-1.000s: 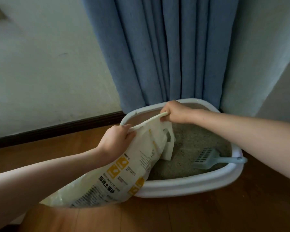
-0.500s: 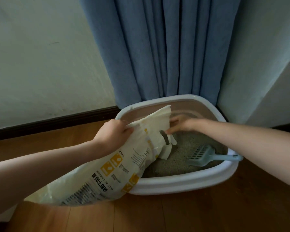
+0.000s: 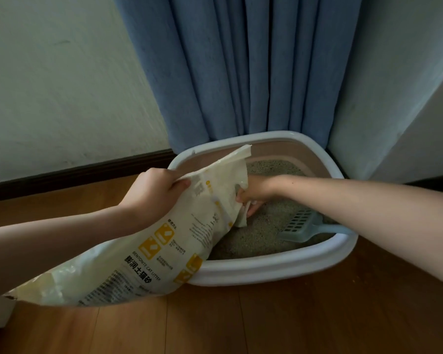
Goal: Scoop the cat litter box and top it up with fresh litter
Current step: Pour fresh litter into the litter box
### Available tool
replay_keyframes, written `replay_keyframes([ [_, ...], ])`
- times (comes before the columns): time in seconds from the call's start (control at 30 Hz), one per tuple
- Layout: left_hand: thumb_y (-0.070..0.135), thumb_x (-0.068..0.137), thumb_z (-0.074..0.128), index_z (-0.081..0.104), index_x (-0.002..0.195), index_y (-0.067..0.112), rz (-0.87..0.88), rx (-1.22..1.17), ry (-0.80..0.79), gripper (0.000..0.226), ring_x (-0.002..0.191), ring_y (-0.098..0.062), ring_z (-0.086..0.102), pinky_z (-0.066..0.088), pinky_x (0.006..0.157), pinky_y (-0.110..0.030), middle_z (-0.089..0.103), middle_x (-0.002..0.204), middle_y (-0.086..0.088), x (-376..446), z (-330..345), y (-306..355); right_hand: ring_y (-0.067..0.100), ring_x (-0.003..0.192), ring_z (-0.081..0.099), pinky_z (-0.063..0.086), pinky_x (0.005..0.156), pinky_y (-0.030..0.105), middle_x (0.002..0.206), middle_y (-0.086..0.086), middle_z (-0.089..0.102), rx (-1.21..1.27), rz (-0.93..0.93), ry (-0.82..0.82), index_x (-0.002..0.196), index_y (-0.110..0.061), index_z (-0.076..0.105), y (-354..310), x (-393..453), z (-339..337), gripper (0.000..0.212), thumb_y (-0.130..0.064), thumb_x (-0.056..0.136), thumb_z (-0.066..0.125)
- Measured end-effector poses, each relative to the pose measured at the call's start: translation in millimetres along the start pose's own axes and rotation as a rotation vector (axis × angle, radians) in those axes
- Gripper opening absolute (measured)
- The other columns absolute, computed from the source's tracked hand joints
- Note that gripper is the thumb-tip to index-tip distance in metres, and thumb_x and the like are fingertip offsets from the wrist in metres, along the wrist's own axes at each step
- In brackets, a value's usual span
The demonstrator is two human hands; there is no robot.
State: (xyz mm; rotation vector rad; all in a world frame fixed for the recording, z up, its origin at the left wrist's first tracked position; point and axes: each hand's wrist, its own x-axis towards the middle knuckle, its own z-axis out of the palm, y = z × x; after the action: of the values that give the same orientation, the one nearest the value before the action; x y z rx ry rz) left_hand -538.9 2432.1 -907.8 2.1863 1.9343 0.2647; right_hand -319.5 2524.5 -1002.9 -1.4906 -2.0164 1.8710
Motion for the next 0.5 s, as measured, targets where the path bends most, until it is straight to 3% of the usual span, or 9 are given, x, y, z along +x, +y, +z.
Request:
replay_keyframes([
  [0.07, 0.037, 0.101, 0.045, 0.064, 0.072, 0.025, 0.005, -0.01, 0.031, 0.036, 0.061, -0.006, 0.059, 0.046, 0.056, -0.028, 0.064, 0.065, 0.007, -2.8, -2.5, -2.1, 0.029, 0.104, 0.064, 0.06, 0.074, 0.036, 0.106, 0.009, 0.063, -0.032, -0.059, 0.019, 0.102, -0.016, 0.056, -1.8, -0.2, 0.3, 0.018, -0.001, 0.095, 0.051],
  [0.13, 0.034, 0.1, 0.048, 0.057, 0.062, 0.025, 0.01, -0.039, 0.084, 0.04, 0.055, -0.003, 0.054, 0.036, 0.051, -0.023, 0.058, 0.056, 0.009, -6.0, -4.3, -2.9, 0.028, 0.105, 0.063, 0.06, 0.075, 0.038, 0.101, 0.005, 0.062, -0.027, -0.112, 0.024, 0.113, -0.012, 0.056, -2.2, 0.9, 1.1, 0.02, -0.003, 0.095, 0.052],
  [0.23, 0.032, 0.1, 0.049, 0.046, 0.055, 0.033, 0.008, -0.072, 0.129, 0.045, 0.055, 0.005, 0.053, 0.028, 0.05, -0.018, 0.054, 0.05, 0.018, -10.5, -5.9, -1.2, 0.019, 0.095, 0.063, 0.059, 0.078, 0.039, 0.098, 0.0, 0.06, -0.003, -0.161, 0.003, 0.111, -0.015, 0.055, -10.0, -0.9, 0.8, 0.021, -0.002, 0.095, 0.052],
  [0.37, 0.032, 0.1, 0.05, 0.051, 0.059, 0.034, -0.014, -0.101, 0.145, 0.041, 0.054, 0.002, 0.052, 0.031, 0.052, -0.019, 0.052, 0.052, 0.015, -12.3, -6.1, -4.1, 0.019, 0.095, 0.065, 0.06, 0.076, 0.036, 0.106, 0.004, 0.062, 0.02, -0.138, -0.043, 0.119, -0.009, 0.053, -16.6, 1.3, -3.8, 0.026, -0.002, 0.094, 0.054],
  [0.5, 0.033, 0.1, 0.049, 0.055, 0.064, 0.036, -0.025, -0.11, 0.112, 0.036, 0.057, 0.002, 0.055, 0.032, 0.053, -0.017, 0.056, 0.056, 0.015, -11.0, -5.8, -3.4, 0.022, 0.093, 0.066, 0.06, 0.073, 0.035, 0.101, 0.005, 0.06, -0.006, -0.131, -0.011, 0.113, -0.009, 0.054, -12.2, 6.5, -1.2, 0.021, -0.001, 0.094, 0.054],
])
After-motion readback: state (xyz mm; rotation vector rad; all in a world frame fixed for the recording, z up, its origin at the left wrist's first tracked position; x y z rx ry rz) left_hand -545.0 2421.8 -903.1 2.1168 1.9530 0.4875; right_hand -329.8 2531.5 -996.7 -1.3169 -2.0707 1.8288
